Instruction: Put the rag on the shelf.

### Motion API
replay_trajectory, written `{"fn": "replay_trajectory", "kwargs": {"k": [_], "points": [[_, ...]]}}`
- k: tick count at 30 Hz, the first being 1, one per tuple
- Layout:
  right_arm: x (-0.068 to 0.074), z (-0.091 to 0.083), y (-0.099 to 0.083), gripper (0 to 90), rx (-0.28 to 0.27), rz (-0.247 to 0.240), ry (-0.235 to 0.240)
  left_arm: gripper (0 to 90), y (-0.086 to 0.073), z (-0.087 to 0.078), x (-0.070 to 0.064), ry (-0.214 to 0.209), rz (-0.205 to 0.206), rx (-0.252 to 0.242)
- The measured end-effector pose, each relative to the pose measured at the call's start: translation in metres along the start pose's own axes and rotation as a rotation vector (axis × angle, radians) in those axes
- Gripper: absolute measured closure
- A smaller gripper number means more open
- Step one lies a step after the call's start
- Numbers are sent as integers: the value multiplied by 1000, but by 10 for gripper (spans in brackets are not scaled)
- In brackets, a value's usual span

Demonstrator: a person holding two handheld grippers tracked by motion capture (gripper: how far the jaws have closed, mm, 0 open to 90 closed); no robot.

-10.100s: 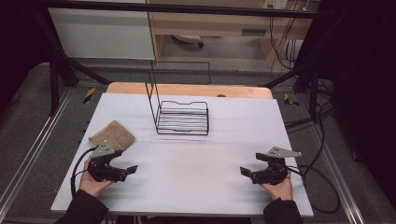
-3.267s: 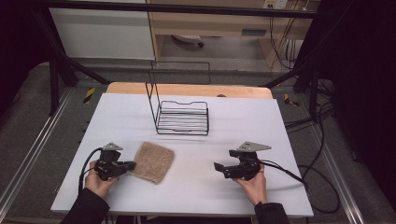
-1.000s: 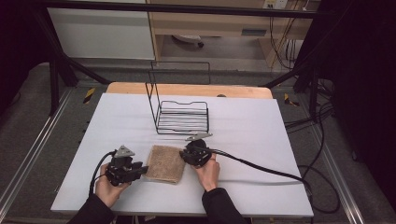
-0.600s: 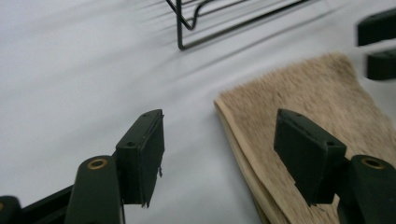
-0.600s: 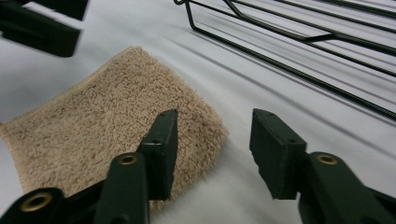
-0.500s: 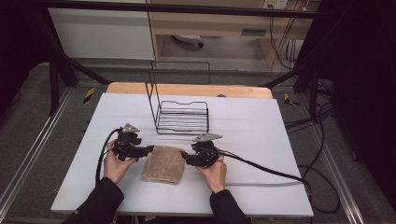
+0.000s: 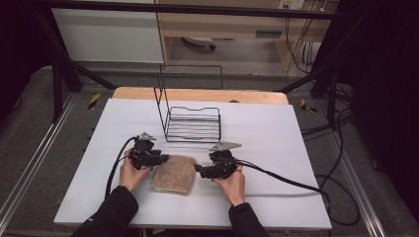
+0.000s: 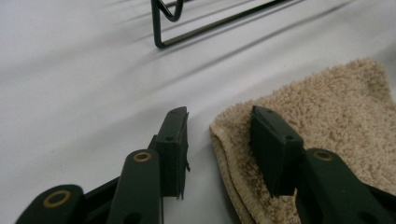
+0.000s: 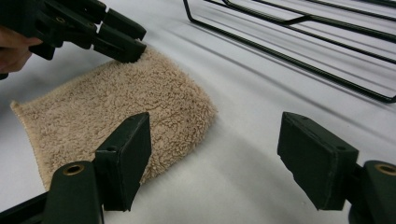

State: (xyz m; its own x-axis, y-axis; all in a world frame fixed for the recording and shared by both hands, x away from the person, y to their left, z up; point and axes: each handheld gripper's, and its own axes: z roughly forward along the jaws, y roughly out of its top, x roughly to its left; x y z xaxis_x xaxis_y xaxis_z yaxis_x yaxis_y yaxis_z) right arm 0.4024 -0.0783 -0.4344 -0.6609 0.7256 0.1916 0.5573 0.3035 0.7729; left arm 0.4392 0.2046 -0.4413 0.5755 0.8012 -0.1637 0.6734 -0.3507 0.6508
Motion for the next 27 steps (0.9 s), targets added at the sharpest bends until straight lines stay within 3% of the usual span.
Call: {"fn": "replay_trajectory", "kwargs": {"k": [11,16,27], "points": [[-4,9,4,290,-18,36,2,721,-2,3,-5,-20,-11,-1],[-2,20,6,388,-8,36,-28,765,-2,3,-5,-29,-7,1],[-3,35,2,607,13,108,2,798,-2,3,-7,-25,7,1]]}}
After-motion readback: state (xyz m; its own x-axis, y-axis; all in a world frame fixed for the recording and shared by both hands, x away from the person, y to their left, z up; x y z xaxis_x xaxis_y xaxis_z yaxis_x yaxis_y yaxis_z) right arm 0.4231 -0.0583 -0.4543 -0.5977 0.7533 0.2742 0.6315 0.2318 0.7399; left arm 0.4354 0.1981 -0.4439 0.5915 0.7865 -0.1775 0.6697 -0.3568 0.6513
